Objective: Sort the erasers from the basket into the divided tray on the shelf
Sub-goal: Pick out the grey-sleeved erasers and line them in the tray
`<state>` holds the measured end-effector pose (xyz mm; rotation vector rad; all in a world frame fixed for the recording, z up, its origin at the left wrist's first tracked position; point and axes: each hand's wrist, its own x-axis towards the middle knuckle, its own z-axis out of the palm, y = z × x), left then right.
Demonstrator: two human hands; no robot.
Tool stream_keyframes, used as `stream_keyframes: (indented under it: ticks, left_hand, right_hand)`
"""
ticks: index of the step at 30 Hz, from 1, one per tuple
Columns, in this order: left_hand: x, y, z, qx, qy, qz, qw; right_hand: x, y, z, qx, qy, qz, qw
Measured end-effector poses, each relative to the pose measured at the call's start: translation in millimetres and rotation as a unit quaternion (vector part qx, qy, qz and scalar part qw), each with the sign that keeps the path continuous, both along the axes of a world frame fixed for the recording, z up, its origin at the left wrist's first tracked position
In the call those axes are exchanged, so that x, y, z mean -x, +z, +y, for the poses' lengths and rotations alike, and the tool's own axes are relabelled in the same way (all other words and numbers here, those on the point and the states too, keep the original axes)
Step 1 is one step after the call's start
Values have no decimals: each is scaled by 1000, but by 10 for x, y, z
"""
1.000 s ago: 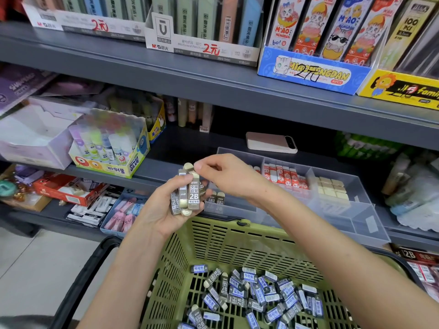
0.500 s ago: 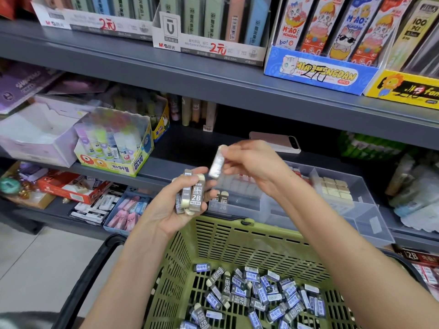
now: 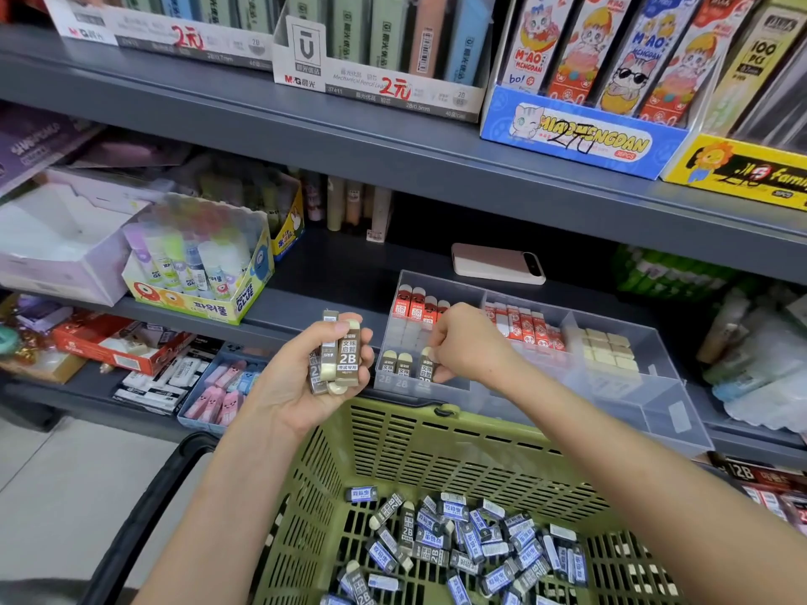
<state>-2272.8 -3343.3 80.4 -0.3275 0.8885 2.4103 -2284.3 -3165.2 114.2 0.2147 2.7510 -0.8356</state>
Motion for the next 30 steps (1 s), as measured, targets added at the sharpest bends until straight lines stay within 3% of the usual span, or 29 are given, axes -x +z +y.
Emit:
stream_keyframes:
  ticks: [9, 13, 21, 27, 30]
  left_hand:
    - [-1, -13, -11, 1, 1, 6, 1000]
    - [-1, -14, -16, 0, 0, 6, 1000]
    - [4, -10, -9, 6, -4, 6, 1000]
    - [-8, 1, -7, 3, -2, 6, 1000]
    - [-12, 4, -8, 1, 2, 6, 1000]
  right_hand:
    - [14, -121, -57, -77, 29, -33, 996]
    - [17, -43, -53, -57, 48, -73, 995]
    - [-76, -142, -60, 2, -36, 20, 999]
    - [-127, -166, -76, -38, -29, 71, 996]
    - [-93, -179, -84, -94, 13, 40, 995]
